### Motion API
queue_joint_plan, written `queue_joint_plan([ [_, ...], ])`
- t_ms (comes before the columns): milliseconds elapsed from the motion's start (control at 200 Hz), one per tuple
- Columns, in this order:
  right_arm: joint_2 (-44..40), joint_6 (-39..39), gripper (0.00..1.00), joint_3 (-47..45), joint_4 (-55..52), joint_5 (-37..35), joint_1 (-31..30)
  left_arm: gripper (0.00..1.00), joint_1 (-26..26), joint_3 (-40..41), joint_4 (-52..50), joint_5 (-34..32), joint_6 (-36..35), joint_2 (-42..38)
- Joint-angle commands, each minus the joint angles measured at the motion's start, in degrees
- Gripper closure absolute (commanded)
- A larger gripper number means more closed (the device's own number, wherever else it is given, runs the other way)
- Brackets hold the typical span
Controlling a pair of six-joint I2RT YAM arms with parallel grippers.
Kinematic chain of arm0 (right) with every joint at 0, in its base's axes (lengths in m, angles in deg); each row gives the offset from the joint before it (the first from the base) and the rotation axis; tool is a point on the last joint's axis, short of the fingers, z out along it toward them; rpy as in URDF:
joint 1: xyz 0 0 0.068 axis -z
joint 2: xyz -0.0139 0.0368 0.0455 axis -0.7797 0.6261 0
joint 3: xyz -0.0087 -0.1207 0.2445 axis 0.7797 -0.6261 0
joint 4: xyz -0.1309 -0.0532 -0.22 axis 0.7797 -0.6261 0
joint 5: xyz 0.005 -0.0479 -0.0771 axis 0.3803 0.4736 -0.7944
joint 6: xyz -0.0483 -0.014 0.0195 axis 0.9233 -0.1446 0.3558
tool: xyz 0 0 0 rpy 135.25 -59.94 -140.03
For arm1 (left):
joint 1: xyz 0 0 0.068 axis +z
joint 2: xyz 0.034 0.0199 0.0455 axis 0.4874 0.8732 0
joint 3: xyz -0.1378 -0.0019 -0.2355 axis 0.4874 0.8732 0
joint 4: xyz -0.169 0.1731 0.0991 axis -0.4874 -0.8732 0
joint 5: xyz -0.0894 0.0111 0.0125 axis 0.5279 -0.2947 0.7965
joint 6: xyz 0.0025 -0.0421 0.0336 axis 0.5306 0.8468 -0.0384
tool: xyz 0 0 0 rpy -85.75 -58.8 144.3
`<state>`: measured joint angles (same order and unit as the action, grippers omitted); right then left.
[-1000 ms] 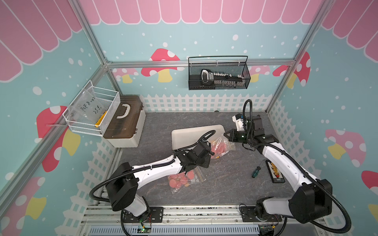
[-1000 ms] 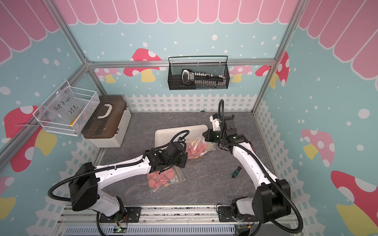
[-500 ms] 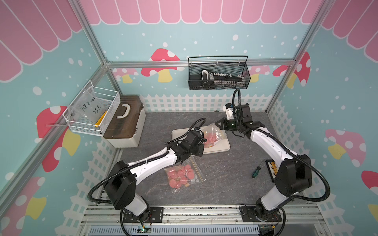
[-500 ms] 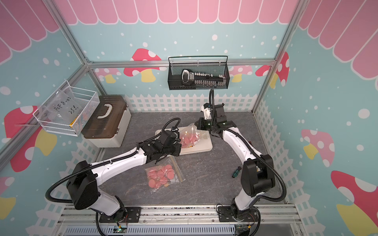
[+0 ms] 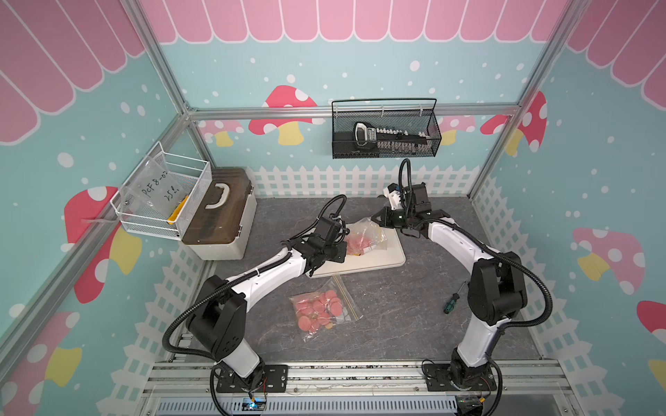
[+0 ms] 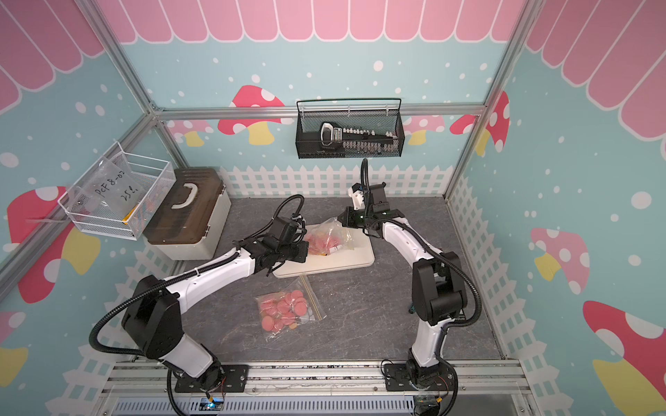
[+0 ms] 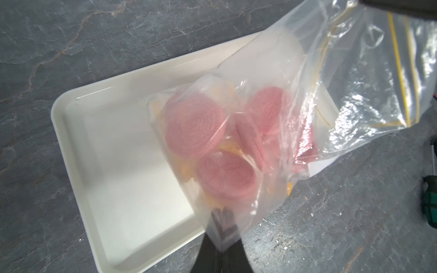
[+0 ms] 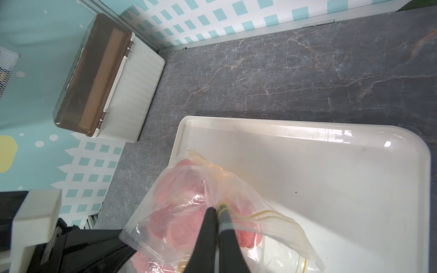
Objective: Pour cookies out of the ziploc bag
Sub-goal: 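Pour the cookies out of the ziploc bag onto the tray.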
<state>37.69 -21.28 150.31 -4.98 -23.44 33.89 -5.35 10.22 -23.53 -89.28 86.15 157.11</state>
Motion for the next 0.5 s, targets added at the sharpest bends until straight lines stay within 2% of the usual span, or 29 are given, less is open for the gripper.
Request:
queue_joint_plan([
  [0, 1.51, 0.77, 1.0, 2.61, 2.22, 1.42, -0.31, 1.0, 0.81, -2.79, 0.18, 0.91, -2.12, 1.16],
  [495, 6.74, 0.84, 1.0, 2.83, 4.42, 1.76, -0.25, 1.0, 1.1, -6.76, -1.65, 0.83, -3.27, 2.4],
])
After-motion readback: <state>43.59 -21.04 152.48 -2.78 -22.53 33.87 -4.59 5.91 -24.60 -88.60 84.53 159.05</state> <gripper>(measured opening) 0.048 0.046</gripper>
